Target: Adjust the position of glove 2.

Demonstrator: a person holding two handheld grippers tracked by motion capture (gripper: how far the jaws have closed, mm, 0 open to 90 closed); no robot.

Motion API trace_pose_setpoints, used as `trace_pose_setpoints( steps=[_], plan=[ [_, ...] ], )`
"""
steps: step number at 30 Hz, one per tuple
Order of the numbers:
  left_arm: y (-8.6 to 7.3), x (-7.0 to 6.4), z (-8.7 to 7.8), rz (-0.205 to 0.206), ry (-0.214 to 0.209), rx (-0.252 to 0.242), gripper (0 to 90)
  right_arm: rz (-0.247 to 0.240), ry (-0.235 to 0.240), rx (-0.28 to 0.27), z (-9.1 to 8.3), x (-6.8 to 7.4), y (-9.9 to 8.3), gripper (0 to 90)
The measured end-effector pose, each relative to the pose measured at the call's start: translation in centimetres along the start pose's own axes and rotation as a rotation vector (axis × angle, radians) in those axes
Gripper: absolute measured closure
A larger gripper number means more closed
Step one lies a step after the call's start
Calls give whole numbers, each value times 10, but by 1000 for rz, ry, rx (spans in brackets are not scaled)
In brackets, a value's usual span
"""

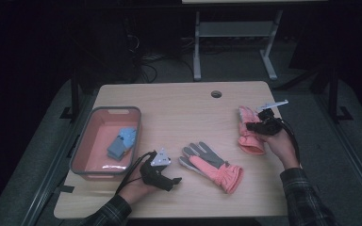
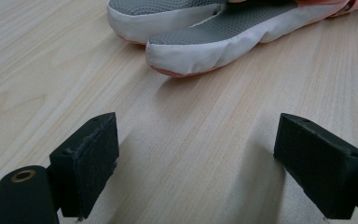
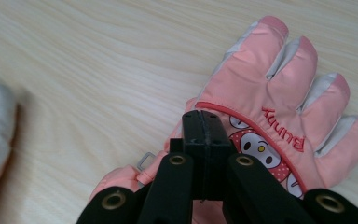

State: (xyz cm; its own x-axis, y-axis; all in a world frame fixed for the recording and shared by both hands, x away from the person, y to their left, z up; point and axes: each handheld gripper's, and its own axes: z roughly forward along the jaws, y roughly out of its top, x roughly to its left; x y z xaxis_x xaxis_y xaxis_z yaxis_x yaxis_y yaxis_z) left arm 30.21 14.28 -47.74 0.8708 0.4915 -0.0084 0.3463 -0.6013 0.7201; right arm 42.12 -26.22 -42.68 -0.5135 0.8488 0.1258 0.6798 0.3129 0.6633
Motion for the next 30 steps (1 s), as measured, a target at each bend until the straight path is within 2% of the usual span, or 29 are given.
trace_pose_setpoints(
  steps=[6, 10, 11, 13, 16, 18, 21, 25, 30],
  plan=[
    [0, 0, 0, 0, 0, 0, 131, -76, 74, 12, 5, 26, 8, 900],
    [0, 0, 0, 0, 0, 0, 131, -121, 102, 25, 8, 41, 9, 900],
    [0, 0, 0, 0, 0, 0, 131, -129, 104, 20, 8, 43, 10, 892],
    [0, 0, 0, 0, 0, 0, 131, -126, 135, 14, 6, 46, 10, 821],
    [0, 0, 0, 0, 0, 0, 131, -137, 169, 5, -1, 55, 11, 851],
    [0, 0, 0, 0, 0, 0, 131, -163, 192, 9, -2, 64, 9, 885],
    [0, 0, 0, 0, 0, 0, 131, -176, 195, 35, -2, 74, 3, 899],
    [0, 0, 0, 0, 0, 0, 131, -171, 192, 81, 0, 75, -12, 899],
    [0, 0, 0, 1, 0, 0, 131, -170, 175, 92, -9, 67, -22, 899]
  ],
)
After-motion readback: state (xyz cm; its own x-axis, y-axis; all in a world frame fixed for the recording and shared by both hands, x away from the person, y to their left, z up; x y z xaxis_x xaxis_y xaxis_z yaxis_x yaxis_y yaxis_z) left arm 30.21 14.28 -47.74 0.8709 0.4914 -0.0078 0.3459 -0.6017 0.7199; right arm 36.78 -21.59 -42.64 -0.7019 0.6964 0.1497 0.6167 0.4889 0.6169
